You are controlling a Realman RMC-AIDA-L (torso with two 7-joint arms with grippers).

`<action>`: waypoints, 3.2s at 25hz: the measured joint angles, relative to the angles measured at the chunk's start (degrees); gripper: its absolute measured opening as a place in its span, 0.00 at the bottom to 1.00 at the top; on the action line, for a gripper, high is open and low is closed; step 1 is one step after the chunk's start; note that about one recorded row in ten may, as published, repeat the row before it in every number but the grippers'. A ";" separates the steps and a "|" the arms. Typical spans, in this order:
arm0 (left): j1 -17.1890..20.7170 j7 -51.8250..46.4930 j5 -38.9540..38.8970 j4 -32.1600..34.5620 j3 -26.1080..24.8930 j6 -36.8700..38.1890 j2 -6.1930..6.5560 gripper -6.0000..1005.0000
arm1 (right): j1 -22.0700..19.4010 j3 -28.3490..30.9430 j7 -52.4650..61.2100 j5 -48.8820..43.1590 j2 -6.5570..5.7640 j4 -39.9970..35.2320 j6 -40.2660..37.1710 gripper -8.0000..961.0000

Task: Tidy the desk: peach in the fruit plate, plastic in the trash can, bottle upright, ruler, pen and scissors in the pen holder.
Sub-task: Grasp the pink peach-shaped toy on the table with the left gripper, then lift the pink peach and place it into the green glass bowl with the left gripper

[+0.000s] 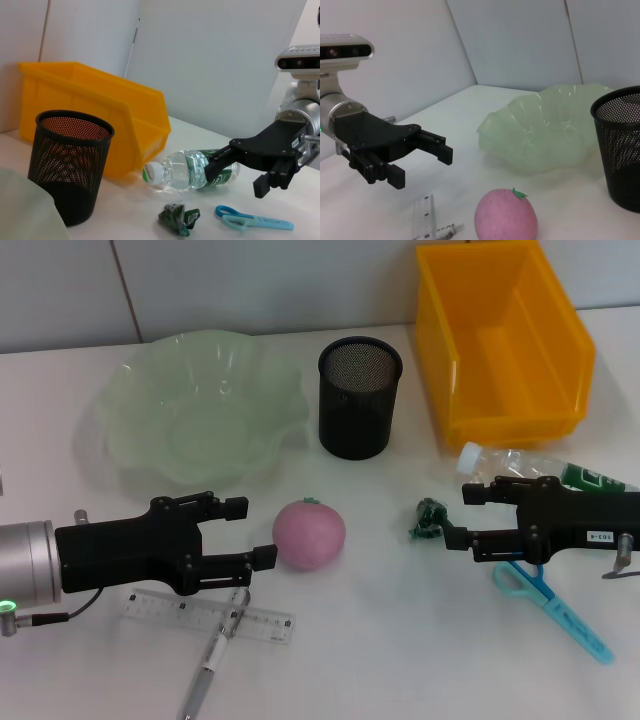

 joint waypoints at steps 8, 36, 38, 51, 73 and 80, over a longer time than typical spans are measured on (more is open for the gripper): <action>0.00 0.00 0.00 0.00 0.00 0.08 -0.07 0.80 | 0.02 0.00 -0.11 0.00 -0.03 0.00 -0.01 0.85; -4.52 2.78 4.59 1.11 -0.51 -5.20 -2.97 0.77 | 0.13 -0.02 -0.46 -0.09 -0.14 0.00 0.00 0.84; -5.18 3.02 5.78 1.21 -0.34 -6.35 -3.38 0.77 | 0.12 -0.06 -0.47 -0.41 -0.13 0.00 0.00 0.84; -8.91 2.71 8.61 0.30 7.11 -17.93 -4.41 0.75 | 0.10 -0.09 -0.50 -0.77 -0.14 0.00 -0.01 0.83; -8.95 2.46 5.14 0.48 10.39 -22.01 -4.66 0.47 | 0.62 -0.09 -0.49 -0.78 -0.40 0.00 0.09 0.82; -7.82 2.58 -1.36 1.29 8.58 -15.42 -4.14 0.38 | 0.66 0.22 -0.49 -1.07 -0.46 0.00 0.18 0.81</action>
